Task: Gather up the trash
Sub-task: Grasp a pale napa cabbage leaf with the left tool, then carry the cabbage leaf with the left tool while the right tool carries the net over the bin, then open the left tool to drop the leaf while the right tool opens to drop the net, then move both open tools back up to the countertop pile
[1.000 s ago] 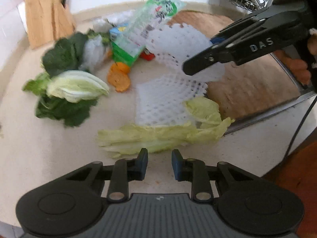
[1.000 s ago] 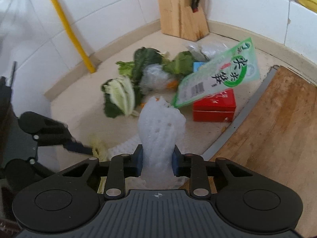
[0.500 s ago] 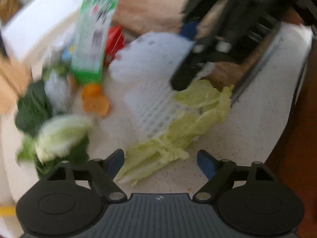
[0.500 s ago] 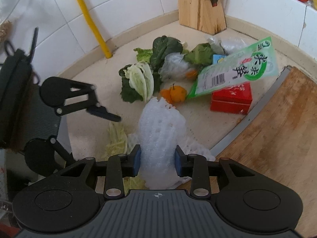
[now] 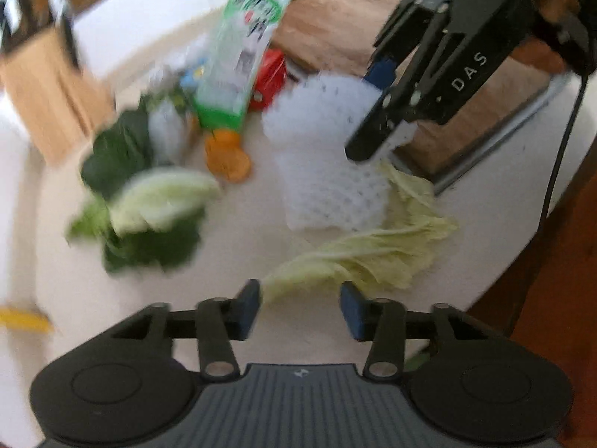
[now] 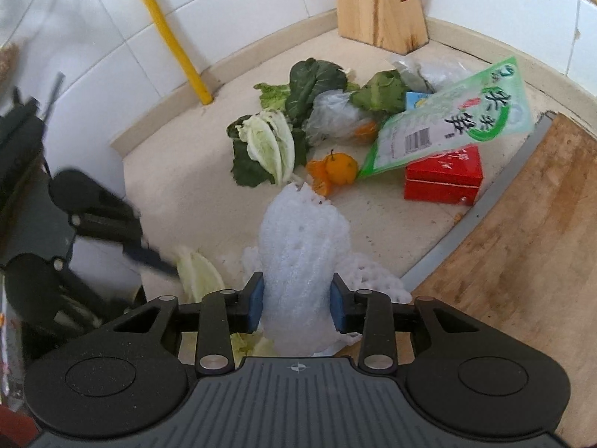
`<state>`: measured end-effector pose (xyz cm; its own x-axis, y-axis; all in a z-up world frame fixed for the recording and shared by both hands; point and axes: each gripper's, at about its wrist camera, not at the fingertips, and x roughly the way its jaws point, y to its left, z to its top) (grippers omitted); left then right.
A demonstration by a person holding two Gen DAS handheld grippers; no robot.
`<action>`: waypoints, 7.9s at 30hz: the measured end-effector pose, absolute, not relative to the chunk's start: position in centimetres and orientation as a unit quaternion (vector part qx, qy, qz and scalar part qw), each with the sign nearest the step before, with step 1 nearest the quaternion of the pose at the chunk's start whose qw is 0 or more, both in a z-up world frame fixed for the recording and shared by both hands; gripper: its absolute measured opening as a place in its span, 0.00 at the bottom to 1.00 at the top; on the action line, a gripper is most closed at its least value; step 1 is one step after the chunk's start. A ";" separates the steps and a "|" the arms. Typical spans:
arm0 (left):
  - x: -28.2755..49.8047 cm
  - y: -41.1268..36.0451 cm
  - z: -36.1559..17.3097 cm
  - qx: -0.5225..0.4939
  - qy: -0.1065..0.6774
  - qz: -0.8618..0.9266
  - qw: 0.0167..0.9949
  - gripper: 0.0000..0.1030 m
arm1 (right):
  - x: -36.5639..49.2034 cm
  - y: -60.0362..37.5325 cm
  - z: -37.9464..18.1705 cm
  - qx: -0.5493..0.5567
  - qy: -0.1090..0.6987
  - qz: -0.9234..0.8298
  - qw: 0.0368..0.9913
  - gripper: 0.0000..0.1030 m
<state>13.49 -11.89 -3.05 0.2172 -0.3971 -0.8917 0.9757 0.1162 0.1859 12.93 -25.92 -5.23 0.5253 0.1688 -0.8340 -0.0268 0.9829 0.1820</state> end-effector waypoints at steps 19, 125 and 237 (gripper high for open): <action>13.8 -13.9 -5.0 0.384 0.443 -0.535 0.608 0.16 | 13.8 -24.5 -5.8 0.048 0.489 0.031 0.870 0.33; 6.6 21.4 -7.1 -0.244 0.408 -0.013 0.880 0.08 | 20.5 4.8 -11.8 -0.052 0.507 0.320 0.798 0.38; 7.3 0.2 -1.0 -0.010 0.345 -0.261 0.901 0.44 | 9.7 -12.8 -2.3 -0.071 0.367 -0.010 0.927 0.77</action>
<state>7.27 0.24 -1.04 0.6255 -0.4782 -0.6165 0.4640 0.8632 -0.1988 9.73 -12.79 -2.33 0.7298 -0.0706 -0.6800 -0.0341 0.9897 -0.1393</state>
